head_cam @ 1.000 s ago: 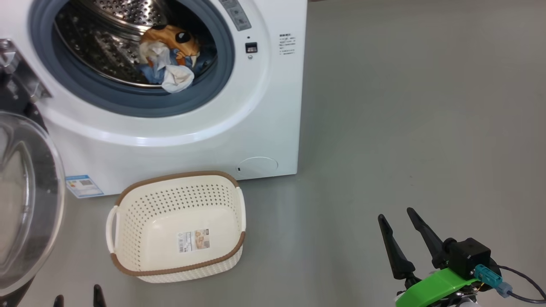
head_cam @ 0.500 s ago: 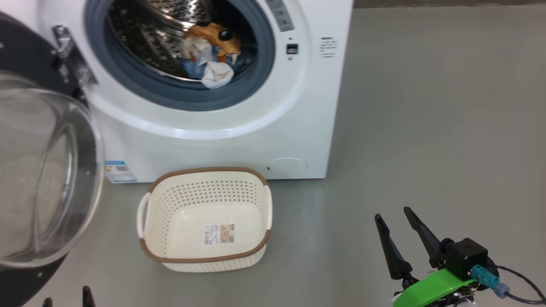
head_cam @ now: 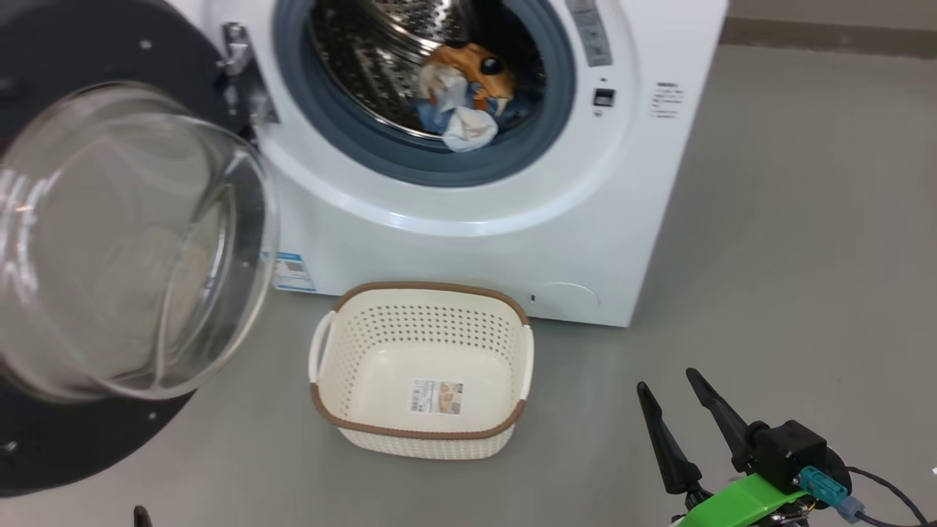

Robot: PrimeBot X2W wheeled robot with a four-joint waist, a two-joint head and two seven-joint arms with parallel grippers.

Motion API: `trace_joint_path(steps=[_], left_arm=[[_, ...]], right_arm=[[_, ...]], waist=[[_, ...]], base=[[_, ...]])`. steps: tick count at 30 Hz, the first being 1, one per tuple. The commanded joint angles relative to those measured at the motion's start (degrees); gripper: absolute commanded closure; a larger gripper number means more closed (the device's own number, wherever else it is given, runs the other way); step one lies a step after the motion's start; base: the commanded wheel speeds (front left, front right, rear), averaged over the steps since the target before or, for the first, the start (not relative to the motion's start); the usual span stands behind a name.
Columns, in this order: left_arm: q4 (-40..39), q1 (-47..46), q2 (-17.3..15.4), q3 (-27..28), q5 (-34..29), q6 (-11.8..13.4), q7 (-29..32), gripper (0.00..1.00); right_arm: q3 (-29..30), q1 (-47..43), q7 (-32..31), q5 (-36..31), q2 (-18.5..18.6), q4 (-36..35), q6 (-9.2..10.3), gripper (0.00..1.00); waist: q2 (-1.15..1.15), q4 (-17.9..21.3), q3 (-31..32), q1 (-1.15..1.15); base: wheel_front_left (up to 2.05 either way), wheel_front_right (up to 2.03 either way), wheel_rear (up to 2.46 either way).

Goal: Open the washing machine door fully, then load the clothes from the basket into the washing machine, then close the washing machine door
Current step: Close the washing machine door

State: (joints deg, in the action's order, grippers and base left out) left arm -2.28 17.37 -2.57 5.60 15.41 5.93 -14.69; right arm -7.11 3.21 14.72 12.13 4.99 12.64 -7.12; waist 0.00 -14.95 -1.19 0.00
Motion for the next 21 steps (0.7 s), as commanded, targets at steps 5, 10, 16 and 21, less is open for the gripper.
trace_joint_path(steps=[5, 10, 16, 21], left_arm=[[-1.58, 0.25, -0.31, 2.05, -0.08, 1.07, -0.30, 0.00], [-1.76, 1.10, -0.31, 2.03, -0.23, 1.41, -0.30, 0.00], [-2.01, 2.09, -0.31, 1.74, -0.08, 1.97, -0.30, 0.00], [-2.03, 2.45, -0.31, 1.45, 0.39, 2.44, -0.30, 0.00]], right_arm=[[-2.05, -0.33, 0.28, -0.67, -0.34, -0.99, -0.36, 0.00], [-2.39, -0.58, 0.28, -0.66, -0.52, -0.73, -0.36, 0.00], [-3.04, -0.61, 0.28, -0.76, -0.77, -0.51, -0.36, 0.00], [-3.60, -0.25, 0.28, -1.09, -0.95, -0.46, -0.36, 0.00]], waist=[[0.00, -5.01, 2.52, 0.00], [0.00, -7.72, 3.46, 0.00], [0.00, -10.38, 3.77, 0.00], [0.00, -12.02, 3.70, 0.00]], base=[[0.00, 0.00, 0.00], [0.00, 0.00, 0.00], [0.00, 0.00, 0.00], [0.00, 0.00, 0.00]])
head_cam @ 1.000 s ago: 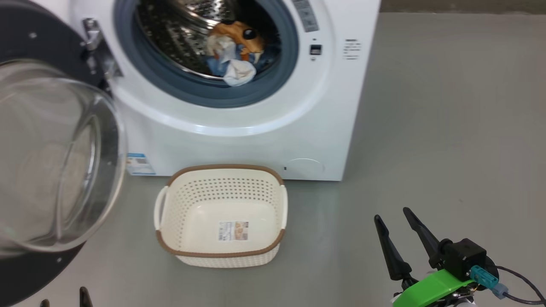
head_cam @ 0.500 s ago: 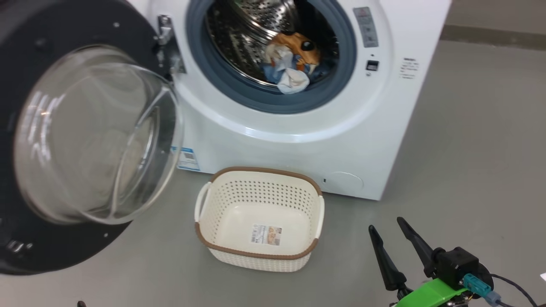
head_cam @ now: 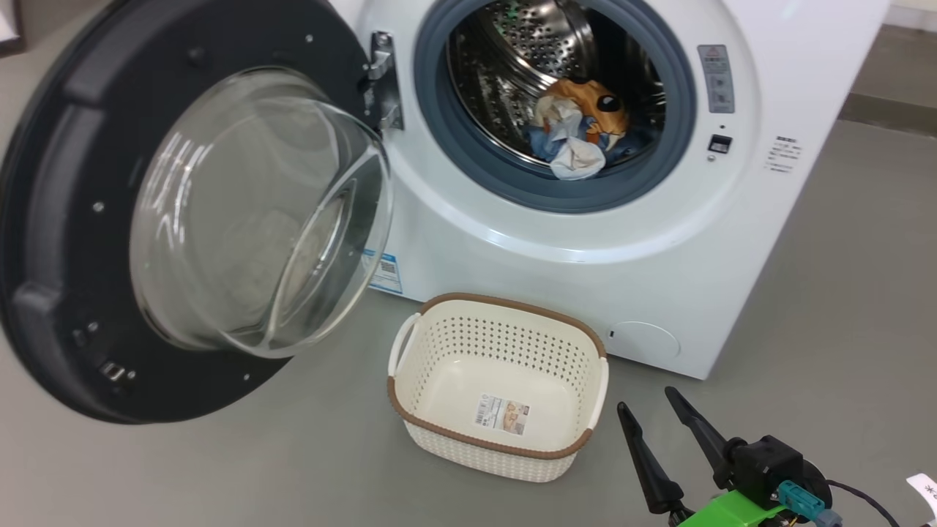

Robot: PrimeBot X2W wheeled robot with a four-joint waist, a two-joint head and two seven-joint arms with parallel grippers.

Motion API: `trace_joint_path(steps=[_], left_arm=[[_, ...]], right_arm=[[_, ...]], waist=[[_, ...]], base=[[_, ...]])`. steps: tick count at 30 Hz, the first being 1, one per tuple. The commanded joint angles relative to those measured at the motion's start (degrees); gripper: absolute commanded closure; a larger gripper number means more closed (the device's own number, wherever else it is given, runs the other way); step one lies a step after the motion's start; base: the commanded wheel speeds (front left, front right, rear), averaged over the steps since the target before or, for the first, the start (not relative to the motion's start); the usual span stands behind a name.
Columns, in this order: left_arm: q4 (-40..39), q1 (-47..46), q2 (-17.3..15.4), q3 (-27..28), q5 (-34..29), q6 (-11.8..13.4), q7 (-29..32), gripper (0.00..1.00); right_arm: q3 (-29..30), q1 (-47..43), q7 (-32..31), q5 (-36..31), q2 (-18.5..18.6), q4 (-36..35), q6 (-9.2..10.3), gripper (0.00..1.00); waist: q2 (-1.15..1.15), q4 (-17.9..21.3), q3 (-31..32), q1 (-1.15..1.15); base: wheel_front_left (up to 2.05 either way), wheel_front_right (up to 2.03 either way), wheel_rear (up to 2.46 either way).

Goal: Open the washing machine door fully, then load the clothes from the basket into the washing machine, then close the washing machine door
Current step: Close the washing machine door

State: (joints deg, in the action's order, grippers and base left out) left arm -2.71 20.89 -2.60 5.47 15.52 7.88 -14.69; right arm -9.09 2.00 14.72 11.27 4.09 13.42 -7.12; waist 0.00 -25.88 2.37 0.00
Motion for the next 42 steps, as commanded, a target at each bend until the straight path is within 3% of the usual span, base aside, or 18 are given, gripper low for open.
trace_joint_path(steps=[1, 17, 30, 31, 32, 33, 42], left_arm=[[-1.63, -0.98, -0.28, 1.51, 0.37, 0.60, -0.30, 0.00], [-3.95, 0.41, -0.28, 1.03, 2.56, 3.84, -0.30, 0.00], [-4.45, 0.48, -0.28, 0.71, 2.49, 4.50, -0.30, 0.00], [-4.45, 0.47, -0.28, 0.70, 2.51, 4.53, -0.30, 0.13], [-4.43, 0.47, -0.28, 0.68, 2.51, 4.53, -0.30, 0.70], [-4.42, 0.46, -0.28, 0.65, 2.51, 4.51, -0.30, 1.00], [-4.37, -0.51, -0.28, 2.33, 3.90, 3.72, -0.31, 1.00]], right_arm=[[-1.69, 1.01, 0.28, -0.25, -0.09, -1.22, -0.36, 0.00], [-4.45, 4.09, 0.28, 0.24, 0.54, -0.05, -0.36, 0.00], [-4.38, 4.21, 0.28, 0.66, 0.76, 0.19, -0.36, 0.00], [-4.35, 4.20, 0.28, 0.68, 0.76, 0.20, -0.36, 0.00], [-4.32, 4.19, 0.28, 0.71, 0.75, 0.20, -0.36, 0.00], [-4.30, 4.19, 0.28, 0.74, 0.74, 0.20, -0.36, 0.00], [-4.08, 4.06, 0.28, 0.95, 0.61, -0.04, -0.36, 0.00]], waist=[[0.00, -1.35, 0.11, 0.00], [0.00, -2.77, -1.59, 0.00], [0.00, -2.72, -1.64, 0.00], [0.00, -2.73, -1.65, 0.00], [0.00, -2.73, -1.67, 0.00], [0.00, -2.75, -1.71, 0.00], [0.00, -2.85, -2.20, 0.00]], base=[[0.00, 0.00, 0.00], [0.00, 0.00, 0.00], [0.00, 0.00, 0.00], [0.00, 0.00, 0.00], [0.00, 0.00, 0.00], [0.00, 0.00, 0.00], [0.00, 0.00, 0.00]])
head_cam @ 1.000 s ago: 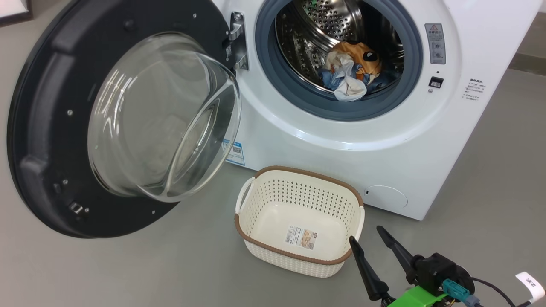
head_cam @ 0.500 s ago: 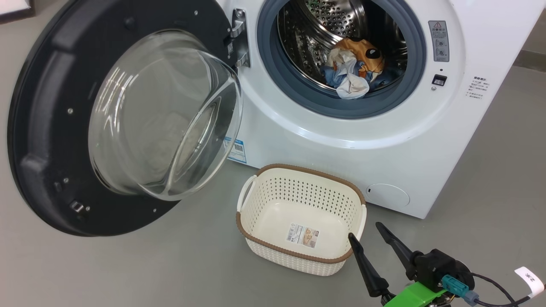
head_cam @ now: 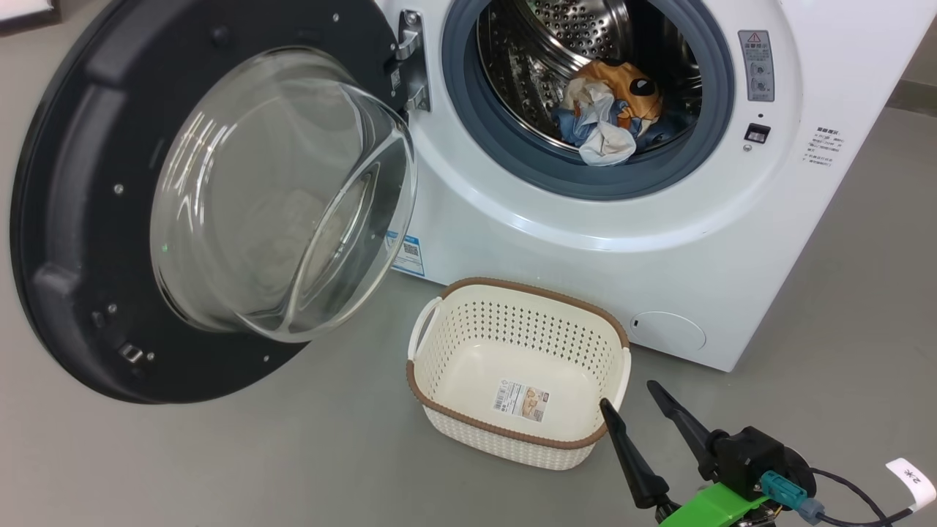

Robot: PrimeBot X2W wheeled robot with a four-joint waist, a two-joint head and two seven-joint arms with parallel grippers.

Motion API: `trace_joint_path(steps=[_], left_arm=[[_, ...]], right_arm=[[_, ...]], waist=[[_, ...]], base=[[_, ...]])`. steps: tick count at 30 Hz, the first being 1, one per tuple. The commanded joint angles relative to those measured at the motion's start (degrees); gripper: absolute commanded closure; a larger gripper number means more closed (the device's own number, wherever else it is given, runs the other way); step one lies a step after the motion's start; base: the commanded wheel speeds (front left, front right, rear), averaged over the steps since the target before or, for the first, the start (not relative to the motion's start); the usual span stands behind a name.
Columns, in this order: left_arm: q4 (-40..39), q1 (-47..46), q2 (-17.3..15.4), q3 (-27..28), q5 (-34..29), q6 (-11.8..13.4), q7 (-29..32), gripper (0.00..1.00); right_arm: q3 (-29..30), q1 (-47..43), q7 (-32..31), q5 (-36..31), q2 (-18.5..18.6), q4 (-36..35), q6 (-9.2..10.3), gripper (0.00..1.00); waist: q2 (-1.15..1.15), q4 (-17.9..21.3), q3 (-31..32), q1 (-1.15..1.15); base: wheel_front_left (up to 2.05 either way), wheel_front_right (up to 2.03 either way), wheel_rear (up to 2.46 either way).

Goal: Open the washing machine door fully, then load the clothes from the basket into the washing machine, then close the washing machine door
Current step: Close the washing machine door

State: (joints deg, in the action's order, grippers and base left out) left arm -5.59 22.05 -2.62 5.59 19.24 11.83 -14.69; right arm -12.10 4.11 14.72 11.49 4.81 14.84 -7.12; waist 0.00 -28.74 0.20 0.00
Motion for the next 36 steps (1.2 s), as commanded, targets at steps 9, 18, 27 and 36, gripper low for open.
trace_joint_path(steps=[9, 18, 27, 36], left_arm=[[-0.88, -6.02, -0.26, 8.47, 0.42, -4.60, -0.31, 1.00], [1.47, -15.01, -0.99, 17.74, 0.49, -11.85, -0.31, 1.00], [8.29, -25.56, -5.50, 22.98, 3.76, -16.40, -0.31, 1.00], [19.87, -36.76, -12.33, 27.13, 16.08, -18.62, 2.15, 1.00]], right_arm=[[-0.22, 1.24, 0.28, 0.92, -0.23, -1.89, -0.36, 0.00], [0.40, 0.76, 0.28, 0.96, -0.10, -2.32, -0.36, 0.00], [0.55, 0.61, 0.28, 0.96, 0.17, -2.79, -0.36, 0.00], [0.32, 1.90, 0.28, 1.29, 1.51, -3.22, -0.36, 0.00]], waist=[[0.00, 0.20, -0.48, 0.00], [0.00, 0.36, -1.23, 0.00], [0.00, 0.86, -2.59, 0.00], [0.00, 2.95, -5.99, 0.00]], base=[[0.00, 0.00, 0.00], [0.00, 0.00, 0.00], [0.00, 0.00, 0.00], [0.00, 0.00, 0.00]])
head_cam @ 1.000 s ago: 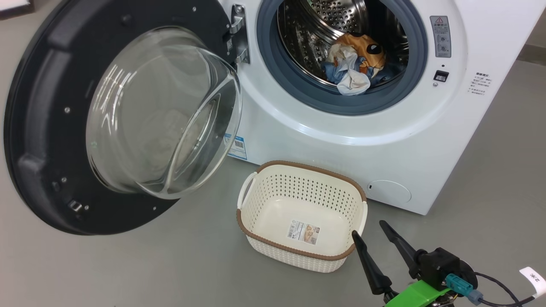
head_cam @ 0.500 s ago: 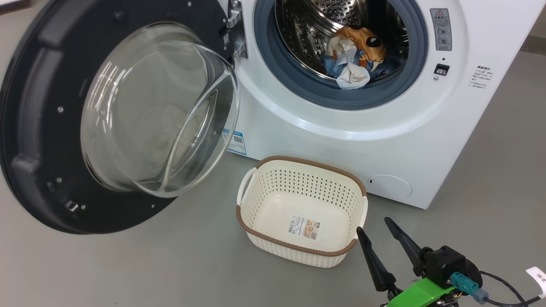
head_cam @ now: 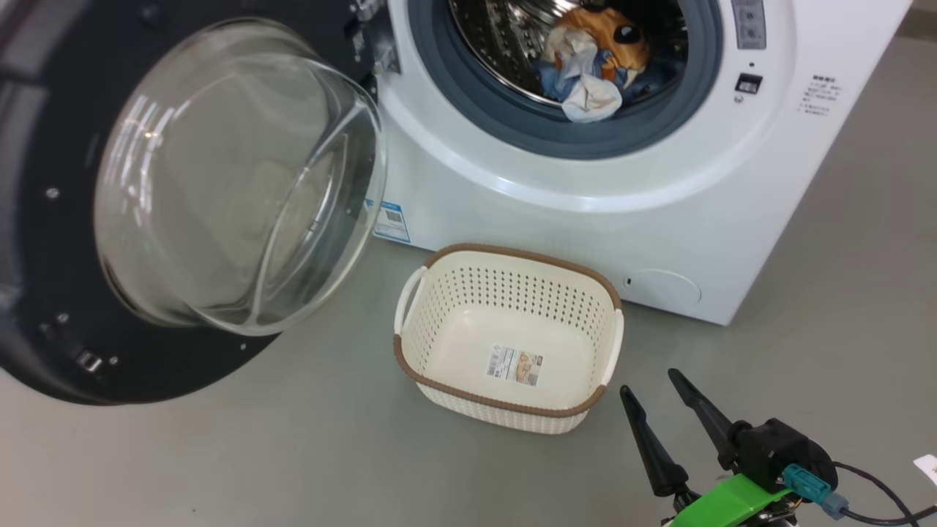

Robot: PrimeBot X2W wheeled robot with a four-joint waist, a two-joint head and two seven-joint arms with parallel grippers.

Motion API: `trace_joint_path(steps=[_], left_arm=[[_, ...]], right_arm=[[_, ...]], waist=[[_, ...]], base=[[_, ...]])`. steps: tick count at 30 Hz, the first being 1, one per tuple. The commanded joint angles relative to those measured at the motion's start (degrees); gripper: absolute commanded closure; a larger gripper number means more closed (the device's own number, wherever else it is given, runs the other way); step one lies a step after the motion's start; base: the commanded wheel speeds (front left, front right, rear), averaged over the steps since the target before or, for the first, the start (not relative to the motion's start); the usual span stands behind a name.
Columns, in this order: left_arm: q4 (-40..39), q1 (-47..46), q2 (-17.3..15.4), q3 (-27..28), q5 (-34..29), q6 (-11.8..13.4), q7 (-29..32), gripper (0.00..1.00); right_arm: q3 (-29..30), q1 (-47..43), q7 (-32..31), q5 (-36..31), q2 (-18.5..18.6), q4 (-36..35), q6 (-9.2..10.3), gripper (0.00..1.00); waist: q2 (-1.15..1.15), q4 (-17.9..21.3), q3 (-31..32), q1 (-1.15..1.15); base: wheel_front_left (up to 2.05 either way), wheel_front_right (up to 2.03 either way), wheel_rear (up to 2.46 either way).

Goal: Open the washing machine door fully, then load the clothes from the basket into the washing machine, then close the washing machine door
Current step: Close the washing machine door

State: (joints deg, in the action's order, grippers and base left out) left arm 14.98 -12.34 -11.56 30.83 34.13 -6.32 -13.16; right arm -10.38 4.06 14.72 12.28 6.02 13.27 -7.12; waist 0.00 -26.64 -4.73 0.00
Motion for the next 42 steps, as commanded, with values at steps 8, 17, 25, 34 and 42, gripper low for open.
trace_joint_path(steps=[8, 17, 25, 34, 42], left_arm=[[8.62, -11.88, -7.74, 4.70, 16.26, -1.01, 10.18, 1.00], [14.39, -16.97, -9.84, 6.93, 31.25, -1.14, 22.76, 1.00], [17.29, -18.53, -10.08, 8.38, 40.15, -0.97, 33.46, 1.00], [15.16, -15.53, -8.64, 7.57, 44.89, -1.01, 42.72, 1.00], [8.50, -9.69, -5.79, 6.26, 50.22, -0.97, 53.41, 1.00]], right_arm=[[-1.67, 3.05, 0.28, 0.98, 1.89, -2.13, -0.36, 0.00], [-1.98, 3.62, 0.28, 1.41, 2.81, -2.38, -0.36, 0.00], [-2.19, 4.52, 0.28, 1.57, 3.18, -2.25, -0.36, 0.00], [-2.04, 4.77, 0.28, 1.95, 2.85, -1.49, -0.36, 0.00], [-1.98, 4.65, 0.28, 2.18, 2.56, -1.09, -0.36, 0.00]], waist=[[0.00, 2.75, -3.79, 0.00], [0.00, 4.01, -5.11, 0.00], [0.00, 4.79, -5.97, 0.00], [0.00, 5.31, -5.65, 0.00], [0.00, 5.55, -5.12, 0.00]], base=[[0.00, 0.00, 0.00], [0.00, 0.00, 0.00], [0.00, 0.00, 0.00], [0.00, 0.00, 0.00], [0.00, 0.00, 0.00]])
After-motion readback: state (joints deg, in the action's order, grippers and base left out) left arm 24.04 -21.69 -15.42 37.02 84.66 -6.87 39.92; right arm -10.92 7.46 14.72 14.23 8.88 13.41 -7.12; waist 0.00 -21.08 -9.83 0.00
